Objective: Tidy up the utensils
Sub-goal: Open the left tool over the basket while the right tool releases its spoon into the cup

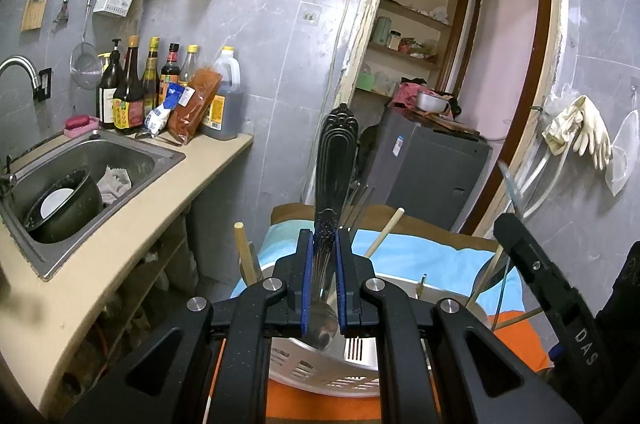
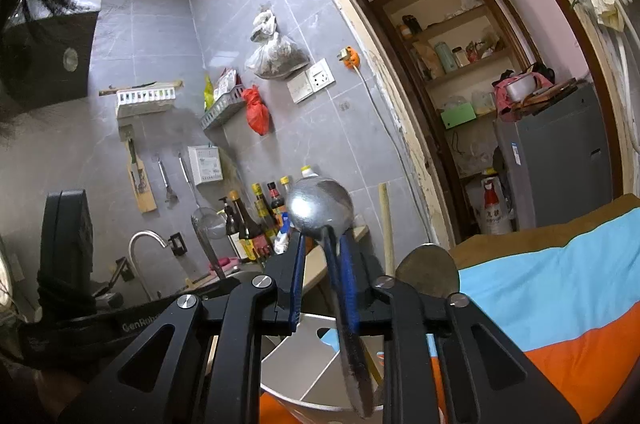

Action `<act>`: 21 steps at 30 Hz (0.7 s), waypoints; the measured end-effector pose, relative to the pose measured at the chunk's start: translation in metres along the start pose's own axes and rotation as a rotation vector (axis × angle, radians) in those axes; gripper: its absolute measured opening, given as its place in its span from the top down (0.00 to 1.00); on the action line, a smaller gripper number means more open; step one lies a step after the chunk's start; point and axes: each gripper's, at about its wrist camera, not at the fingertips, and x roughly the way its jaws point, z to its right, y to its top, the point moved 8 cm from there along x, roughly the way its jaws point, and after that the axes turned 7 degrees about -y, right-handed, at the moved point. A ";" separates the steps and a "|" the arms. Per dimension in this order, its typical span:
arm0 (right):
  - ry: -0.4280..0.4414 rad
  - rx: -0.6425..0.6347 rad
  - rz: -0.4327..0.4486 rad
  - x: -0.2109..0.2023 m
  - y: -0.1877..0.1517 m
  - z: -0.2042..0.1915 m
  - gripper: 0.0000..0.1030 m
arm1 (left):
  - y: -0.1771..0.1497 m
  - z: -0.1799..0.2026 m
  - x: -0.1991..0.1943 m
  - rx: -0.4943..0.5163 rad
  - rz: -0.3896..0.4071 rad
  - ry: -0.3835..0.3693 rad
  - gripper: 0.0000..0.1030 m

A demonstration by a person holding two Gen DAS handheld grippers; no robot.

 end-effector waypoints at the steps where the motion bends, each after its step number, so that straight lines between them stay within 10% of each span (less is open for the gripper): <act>1: 0.004 0.008 0.004 -0.001 0.002 0.001 0.88 | 0.000 0.000 0.000 0.000 0.000 0.001 0.93; 21: 0.003 0.048 0.034 0.012 0.001 0.007 0.89 | -0.008 -0.007 0.011 -0.012 -0.006 -0.011 0.93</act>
